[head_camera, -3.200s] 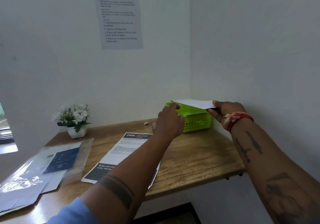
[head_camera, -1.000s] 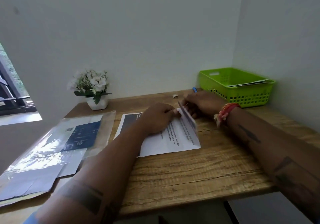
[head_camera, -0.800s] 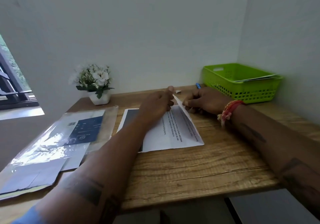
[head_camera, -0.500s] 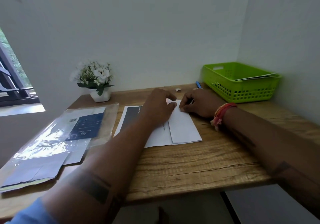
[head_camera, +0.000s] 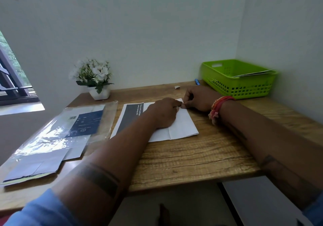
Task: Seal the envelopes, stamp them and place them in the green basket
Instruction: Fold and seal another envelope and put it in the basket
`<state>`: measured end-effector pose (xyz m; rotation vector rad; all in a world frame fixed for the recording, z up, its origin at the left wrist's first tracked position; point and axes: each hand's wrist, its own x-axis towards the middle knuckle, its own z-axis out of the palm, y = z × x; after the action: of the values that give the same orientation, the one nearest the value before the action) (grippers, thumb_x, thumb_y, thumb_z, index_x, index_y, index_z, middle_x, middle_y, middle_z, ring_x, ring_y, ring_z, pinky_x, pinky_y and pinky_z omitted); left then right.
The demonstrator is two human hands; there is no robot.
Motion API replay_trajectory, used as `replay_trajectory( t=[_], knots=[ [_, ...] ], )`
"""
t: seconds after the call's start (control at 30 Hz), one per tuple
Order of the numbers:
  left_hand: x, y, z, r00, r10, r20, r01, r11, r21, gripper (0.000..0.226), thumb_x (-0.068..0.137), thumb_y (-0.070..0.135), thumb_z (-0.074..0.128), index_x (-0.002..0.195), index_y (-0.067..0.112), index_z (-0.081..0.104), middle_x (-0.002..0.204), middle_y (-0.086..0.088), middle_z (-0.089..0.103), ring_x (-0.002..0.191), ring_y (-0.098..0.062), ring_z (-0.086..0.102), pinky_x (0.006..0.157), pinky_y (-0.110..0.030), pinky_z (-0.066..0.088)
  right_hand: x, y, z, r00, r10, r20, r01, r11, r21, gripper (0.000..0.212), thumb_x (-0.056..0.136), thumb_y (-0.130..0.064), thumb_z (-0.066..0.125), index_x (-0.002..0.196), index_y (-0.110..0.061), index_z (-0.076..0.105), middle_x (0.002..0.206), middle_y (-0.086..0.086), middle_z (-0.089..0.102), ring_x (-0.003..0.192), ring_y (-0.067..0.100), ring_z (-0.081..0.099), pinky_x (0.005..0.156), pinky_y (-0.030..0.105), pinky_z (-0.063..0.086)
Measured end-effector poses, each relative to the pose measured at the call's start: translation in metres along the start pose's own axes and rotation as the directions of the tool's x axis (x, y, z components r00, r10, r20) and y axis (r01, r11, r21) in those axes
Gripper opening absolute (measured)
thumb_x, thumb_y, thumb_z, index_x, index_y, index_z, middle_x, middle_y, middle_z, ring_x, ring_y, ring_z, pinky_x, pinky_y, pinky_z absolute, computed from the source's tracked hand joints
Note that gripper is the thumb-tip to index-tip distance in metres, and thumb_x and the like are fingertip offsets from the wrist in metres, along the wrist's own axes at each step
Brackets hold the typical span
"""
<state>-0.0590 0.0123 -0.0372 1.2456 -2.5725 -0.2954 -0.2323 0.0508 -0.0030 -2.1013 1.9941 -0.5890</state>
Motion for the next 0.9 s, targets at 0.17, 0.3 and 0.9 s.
replay_trajectory(
  t=[0.17,0.3,0.9],
  knots=[
    [0.0,0.0,0.0,1.0,0.005,0.014,-0.006,0.998,0.057,0.043,0.107,0.033,0.036,0.149,0.03,0.045,0.158,0.0,0.04,0.143,-0.024,0.038,0.116,-0.045,0.033,-0.005,-0.001,-0.008,0.995,0.015,0.098,-0.01,0.998,-0.056,0.015,0.086,-0.038,0.074,0.083,-0.028,0.063,0.089,-0.014,0.059,0.082,0.002,0.053,0.076,0.024,0.042],
    [-0.002,0.002,-0.002,1.0,0.013,0.013,-0.014,0.997,0.073,0.044,0.107,0.033,0.035,0.15,0.028,0.044,0.158,-0.002,0.038,0.143,-0.024,0.037,0.117,-0.044,0.032,-0.01,-0.003,-0.014,0.984,0.013,0.18,0.001,0.997,-0.079,0.018,0.085,-0.043,0.074,0.086,-0.028,0.063,0.092,-0.011,0.063,0.087,0.008,0.058,0.078,0.026,0.046],
    [-0.002,0.002,-0.001,1.0,0.011,-0.006,-0.011,0.999,0.053,0.043,0.107,0.032,0.038,0.149,0.028,0.046,0.158,0.0,0.04,0.143,-0.022,0.037,0.118,-0.04,0.03,-0.036,-0.006,-0.029,0.913,0.012,0.408,0.039,0.992,-0.117,0.04,0.074,-0.053,0.079,0.1,-0.031,0.059,0.096,-0.011,0.059,0.089,0.009,0.055,0.073,0.027,0.042]
  ],
)
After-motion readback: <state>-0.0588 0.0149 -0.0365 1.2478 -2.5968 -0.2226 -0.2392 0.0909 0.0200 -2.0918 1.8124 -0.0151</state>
